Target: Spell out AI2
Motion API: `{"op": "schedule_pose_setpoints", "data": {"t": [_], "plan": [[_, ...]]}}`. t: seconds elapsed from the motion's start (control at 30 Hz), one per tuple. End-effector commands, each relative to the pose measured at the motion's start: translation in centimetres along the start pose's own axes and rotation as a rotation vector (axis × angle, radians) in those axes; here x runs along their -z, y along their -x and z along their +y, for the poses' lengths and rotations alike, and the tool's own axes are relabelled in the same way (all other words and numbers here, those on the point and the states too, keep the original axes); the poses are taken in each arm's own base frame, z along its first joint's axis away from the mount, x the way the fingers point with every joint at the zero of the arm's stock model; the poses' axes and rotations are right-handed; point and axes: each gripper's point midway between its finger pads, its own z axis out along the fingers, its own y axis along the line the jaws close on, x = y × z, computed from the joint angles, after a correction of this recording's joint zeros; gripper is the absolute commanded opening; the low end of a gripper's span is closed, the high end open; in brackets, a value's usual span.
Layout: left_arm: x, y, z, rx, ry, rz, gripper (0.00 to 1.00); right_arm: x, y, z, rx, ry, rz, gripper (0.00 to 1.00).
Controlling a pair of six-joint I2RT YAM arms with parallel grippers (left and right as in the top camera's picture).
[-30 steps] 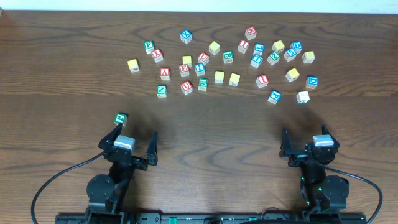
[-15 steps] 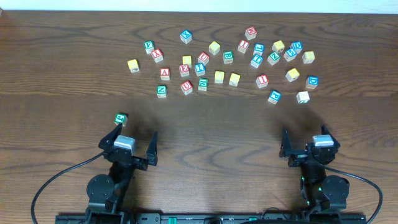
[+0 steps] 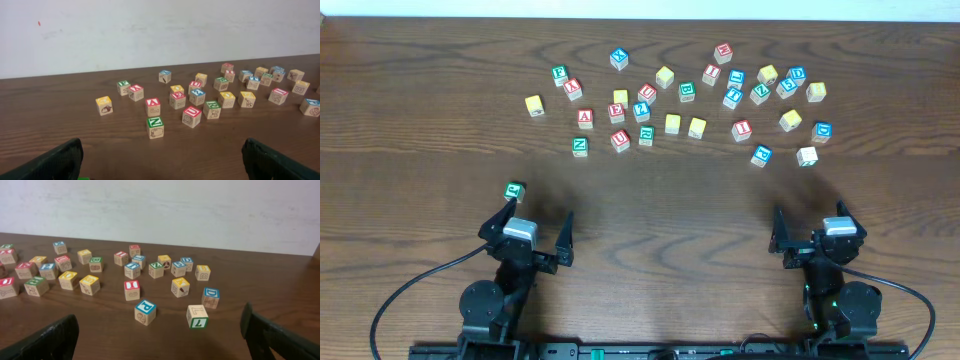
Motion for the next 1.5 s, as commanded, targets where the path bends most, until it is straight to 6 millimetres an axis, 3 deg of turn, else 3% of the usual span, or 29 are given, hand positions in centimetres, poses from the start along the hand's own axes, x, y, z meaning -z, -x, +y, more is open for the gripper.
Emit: {"op": "schedule_pose_setpoints", "data": {"t": [0.0,0.87,0.97,1.1,1.2,1.27,1.33,1.47], "plan": [[0.0,-1.5,0.0,0.018,-0.002,0.049,0.99,0.0,0.0,-0.4,-0.014,-0.018,-0.001,0.99],[0.0,-0.8,-0.3,0.016,-0.018,0.033,0.98,0.0,0.0,-0.4,-0.014,-0.018,-0.001,0.99],[0.4,1.1,0.4,0.014,0.028,-0.006,0.97,0.0,0.0,-0.4,-0.014,-0.018,-0.001,0.99],[1.5,6.7,1.7,0.029,0.112,-0.077,0.98,0.0,0.0,-0.4,-0.014,-0.018,-0.001,0.99],[1.5,9.6,2.1,0.074,0.142,-0.036,0.97,0.0,0.0,-0.4,-0.013,-0.018,-0.001,0.99],[0.6,11.5,2.2,0.082,0.146,0.045,0.98,0.0,0.0,-0.4,-0.013,-0.018,-0.001,0.99],[-1.6,13.6,2.4,0.084,0.144,0.184,0.98,0.0,0.0,-0.4,-0.014,-0.018,-0.001,0.99],[-5.3,15.8,2.0,0.088,0.088,0.379,0.98,0.0,0.0,-0.4,-0.013,-0.018,-0.001,0.99]]}}
